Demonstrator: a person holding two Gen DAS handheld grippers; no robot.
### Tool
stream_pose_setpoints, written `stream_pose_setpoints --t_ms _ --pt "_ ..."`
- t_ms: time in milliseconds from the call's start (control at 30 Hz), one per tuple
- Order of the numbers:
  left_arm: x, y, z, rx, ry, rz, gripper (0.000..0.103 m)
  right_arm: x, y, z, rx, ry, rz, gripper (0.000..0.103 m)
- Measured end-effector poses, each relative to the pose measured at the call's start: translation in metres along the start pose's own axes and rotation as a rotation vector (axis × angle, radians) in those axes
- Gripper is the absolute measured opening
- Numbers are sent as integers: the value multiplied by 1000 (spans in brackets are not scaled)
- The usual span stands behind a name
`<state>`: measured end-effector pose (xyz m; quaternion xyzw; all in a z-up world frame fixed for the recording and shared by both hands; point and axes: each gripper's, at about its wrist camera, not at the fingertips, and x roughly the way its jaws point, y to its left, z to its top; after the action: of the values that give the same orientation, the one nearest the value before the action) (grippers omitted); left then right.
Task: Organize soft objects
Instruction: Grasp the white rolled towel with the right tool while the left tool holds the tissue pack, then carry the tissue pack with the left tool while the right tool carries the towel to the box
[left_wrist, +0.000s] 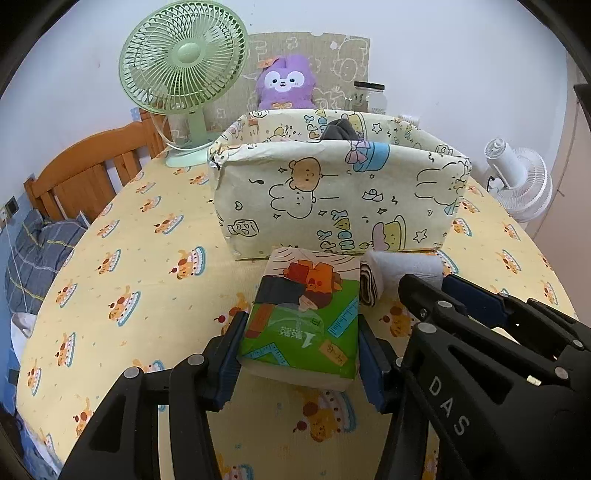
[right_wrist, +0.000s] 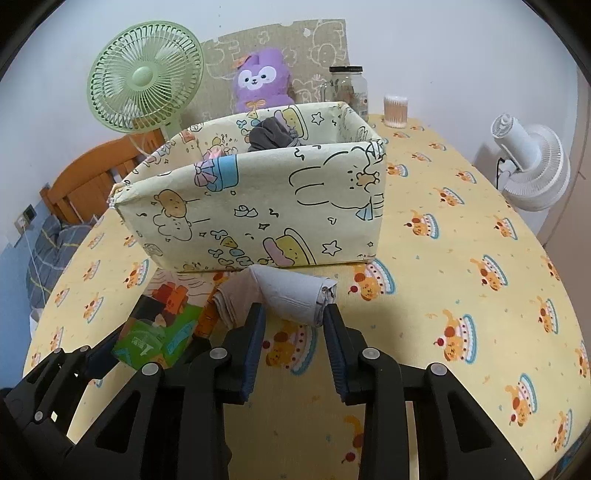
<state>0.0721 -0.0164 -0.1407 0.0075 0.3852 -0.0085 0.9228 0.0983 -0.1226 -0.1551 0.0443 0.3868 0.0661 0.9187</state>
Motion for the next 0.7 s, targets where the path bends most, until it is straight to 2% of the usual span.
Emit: stream_pose_setpoints --t_ms 233,700 --pt "-4 2 -3 5 0 15 57 -6 2 -4 -5 6 8 13" --pt "-15 3 -9 6 -18 16 57 -19 5 -13 5 -6 23 9"
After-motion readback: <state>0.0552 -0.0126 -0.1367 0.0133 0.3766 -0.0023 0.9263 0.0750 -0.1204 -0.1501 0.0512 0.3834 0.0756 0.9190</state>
